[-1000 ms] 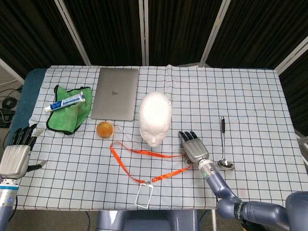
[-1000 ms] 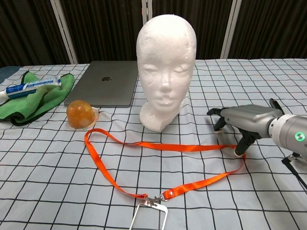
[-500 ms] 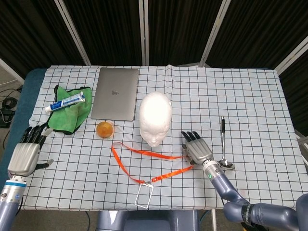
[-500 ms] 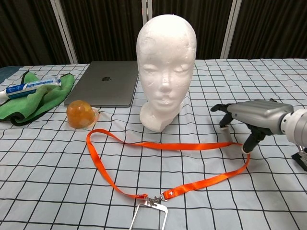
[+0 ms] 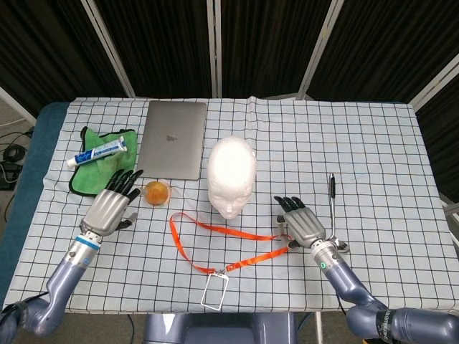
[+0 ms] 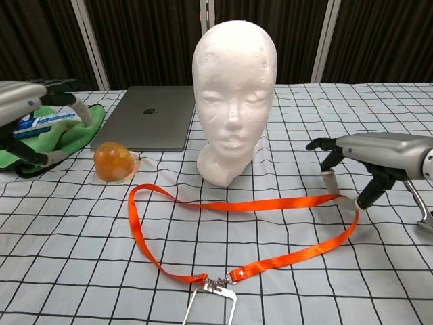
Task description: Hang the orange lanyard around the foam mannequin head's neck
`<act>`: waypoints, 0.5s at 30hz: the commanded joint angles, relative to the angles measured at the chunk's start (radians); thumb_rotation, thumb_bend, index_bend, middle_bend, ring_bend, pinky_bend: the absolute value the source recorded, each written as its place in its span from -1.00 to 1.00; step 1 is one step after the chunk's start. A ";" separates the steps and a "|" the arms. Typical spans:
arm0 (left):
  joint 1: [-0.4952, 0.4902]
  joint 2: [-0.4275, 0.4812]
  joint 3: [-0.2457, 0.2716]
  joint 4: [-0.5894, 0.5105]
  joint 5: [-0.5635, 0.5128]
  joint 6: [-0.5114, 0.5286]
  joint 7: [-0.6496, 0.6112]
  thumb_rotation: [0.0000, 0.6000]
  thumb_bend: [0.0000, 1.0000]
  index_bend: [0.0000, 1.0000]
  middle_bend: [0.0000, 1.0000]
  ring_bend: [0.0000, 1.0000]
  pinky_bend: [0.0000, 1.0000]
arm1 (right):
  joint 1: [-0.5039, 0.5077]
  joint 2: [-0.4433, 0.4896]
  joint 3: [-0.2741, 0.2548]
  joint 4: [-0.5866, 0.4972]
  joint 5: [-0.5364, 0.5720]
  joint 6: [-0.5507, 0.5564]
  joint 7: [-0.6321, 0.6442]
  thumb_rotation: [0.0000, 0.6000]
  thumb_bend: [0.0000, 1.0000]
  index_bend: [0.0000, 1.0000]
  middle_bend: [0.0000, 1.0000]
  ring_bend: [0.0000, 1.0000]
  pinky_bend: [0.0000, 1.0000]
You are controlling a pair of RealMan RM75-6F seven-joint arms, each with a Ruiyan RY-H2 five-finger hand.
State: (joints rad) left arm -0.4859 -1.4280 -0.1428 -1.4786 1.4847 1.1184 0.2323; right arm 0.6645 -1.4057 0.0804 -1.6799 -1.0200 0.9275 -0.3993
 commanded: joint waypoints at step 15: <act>-0.208 -0.273 -0.016 0.270 -0.064 -0.226 -0.056 1.00 -0.22 -0.16 -1.00 -1.00 -1.00 | 0.012 -0.011 0.019 0.044 0.007 -0.027 0.057 1.00 0.24 0.43 -0.93 -1.00 -1.00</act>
State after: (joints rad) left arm -0.6787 -1.6834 -0.1609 -1.2268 1.4268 0.9071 0.1809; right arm 0.6756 -1.4153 0.0987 -1.6375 -1.0136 0.9019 -0.3437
